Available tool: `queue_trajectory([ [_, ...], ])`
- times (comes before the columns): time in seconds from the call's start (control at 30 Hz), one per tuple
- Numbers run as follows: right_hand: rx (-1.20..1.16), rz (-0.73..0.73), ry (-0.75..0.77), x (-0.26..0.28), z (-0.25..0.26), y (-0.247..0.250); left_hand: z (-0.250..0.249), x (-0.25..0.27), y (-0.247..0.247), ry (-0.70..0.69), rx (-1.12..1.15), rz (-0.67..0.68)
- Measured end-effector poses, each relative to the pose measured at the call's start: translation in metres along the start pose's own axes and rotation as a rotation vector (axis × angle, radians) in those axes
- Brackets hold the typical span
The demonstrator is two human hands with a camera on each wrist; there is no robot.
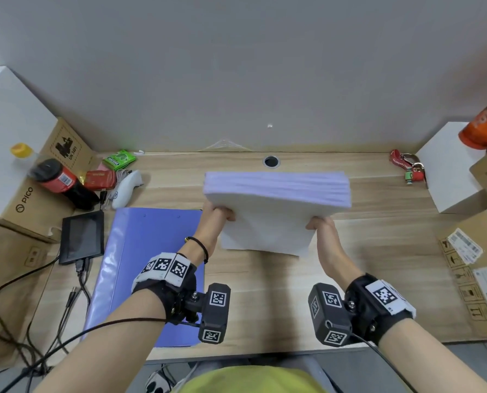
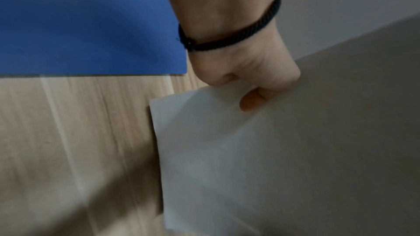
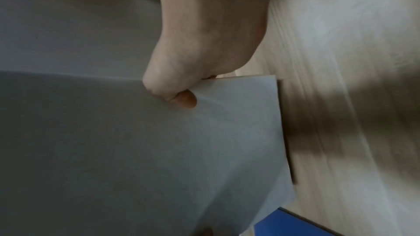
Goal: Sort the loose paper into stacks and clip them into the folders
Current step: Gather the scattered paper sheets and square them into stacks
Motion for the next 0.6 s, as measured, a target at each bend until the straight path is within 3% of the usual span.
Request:
queue_trajectory([
  [0.13,-0.049,-0.074,0.052,-0.006,0.015,0.004,-0.017,-0.007,-0.001,-0.023,0.066,-0.014],
  [0.37,0.191,0.173,-0.130,-0.009,-0.033,0.004,0.033,-0.010,0.016,0.095,0.002,0.012],
  [0.6,0.121,0.105,-0.078,-0.003,-0.012,-0.014,0.029,-0.012,0.009,0.127,0.072,-0.022],
])
Point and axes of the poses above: each hand's wrist, its own x-axis away from the middle knuckle, its own y-axis out of the back of the hand, z = x × y, the point moved 5 cm from there along -x, towards the middle knuckle, and after that the axes turned 2 degrees about -x, right-handed, at the moved point
